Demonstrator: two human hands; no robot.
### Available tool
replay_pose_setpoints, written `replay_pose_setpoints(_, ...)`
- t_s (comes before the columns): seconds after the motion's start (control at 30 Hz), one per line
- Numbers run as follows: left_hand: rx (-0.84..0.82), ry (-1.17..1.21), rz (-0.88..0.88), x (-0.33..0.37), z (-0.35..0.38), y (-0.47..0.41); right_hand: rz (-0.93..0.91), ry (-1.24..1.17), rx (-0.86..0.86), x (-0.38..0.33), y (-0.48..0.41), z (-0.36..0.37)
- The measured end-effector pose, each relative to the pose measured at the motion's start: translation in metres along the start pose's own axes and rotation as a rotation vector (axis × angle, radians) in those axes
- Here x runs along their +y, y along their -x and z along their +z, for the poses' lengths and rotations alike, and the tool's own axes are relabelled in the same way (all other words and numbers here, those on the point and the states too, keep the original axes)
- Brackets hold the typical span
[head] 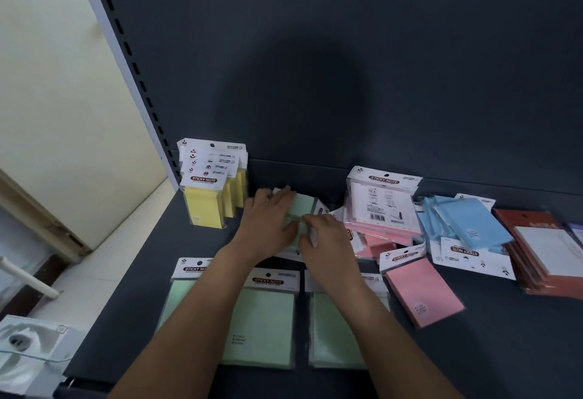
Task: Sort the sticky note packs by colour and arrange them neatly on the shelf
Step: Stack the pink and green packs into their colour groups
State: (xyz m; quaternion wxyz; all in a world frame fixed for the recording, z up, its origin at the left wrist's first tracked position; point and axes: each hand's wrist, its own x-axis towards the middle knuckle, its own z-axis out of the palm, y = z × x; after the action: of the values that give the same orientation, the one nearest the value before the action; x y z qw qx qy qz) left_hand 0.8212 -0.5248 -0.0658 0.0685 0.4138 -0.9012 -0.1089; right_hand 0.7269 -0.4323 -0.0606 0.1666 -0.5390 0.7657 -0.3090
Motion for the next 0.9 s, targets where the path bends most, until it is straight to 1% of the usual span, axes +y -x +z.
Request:
replay_pose_setpoints(0.2, -0.095, -0.034, -0.071, 0.003, -0.015, -0.010, 0.055, -0.150, -0.028, 0.000, 0.003, -0.001)
replay_pose_setpoints(0.23, -0.089, -0.022, -0.082, 0.003, -0.016, -0.010, 0.075, -0.179, -0.039, -0.001, 0.005, -0.003)
replay_pose_setpoints(0.3, -0.016, 0.028, -0.085, 0.005, -0.017, -0.007, 0.115, -0.302, -0.035, -0.002, 0.009, -0.007)
replay_pose_setpoints(0.33, 0.041, 0.087, -0.078, 0.007, -0.018, -0.003, 0.131, -0.384, -0.021, -0.003, 0.011, -0.008)
replay_pose_setpoints(0.4, 0.144, 0.292, -0.094, 0.012, -0.019, 0.006, 0.144, -0.519, 0.032, -0.005, 0.016, -0.009)
replay_pose_setpoints(0.47, 0.203, 0.478, -0.132, 0.020, -0.022, 0.018, 0.143, -0.622, 0.102, -0.006, 0.020, -0.008)
replay_pose_setpoints(0.57, 0.230, 0.783, -0.176, 0.033, -0.029, 0.038, 0.190, -0.878, 0.123, -0.013, 0.025, -0.009)
replay_pose_setpoints(0.63, 0.219, 0.982, -0.191, 0.039, -0.033, 0.056, 0.202, -0.944, 0.129, -0.019, 0.030, -0.011)
replay_pose_setpoints(0.67, 0.228, 1.060, -0.191, 0.041, -0.035, 0.066, 0.178, -0.961, 0.127, -0.021, 0.033, -0.013)
replay_pose_setpoints(0.7, 0.260, 1.120, -0.191, 0.041, -0.034, 0.075, 0.146, -0.976, 0.115, -0.025, 0.036, -0.013)
replay_pose_setpoints(0.77, 0.398, 1.172, -0.222, 0.037, -0.035, 0.093, 0.066, -0.949, 0.064, -0.034, 0.043, -0.013)
replay_pose_setpoints(0.83, 0.560, 1.106, -0.308, 0.029, -0.035, 0.112, -0.019, -0.885, -0.005, -0.043, 0.049, -0.006)
replay_pose_setpoints(0.9, 0.684, 1.049, -0.382, 0.020, -0.035, 0.131, -0.117, -0.805, -0.056, -0.054, 0.057, 0.005)
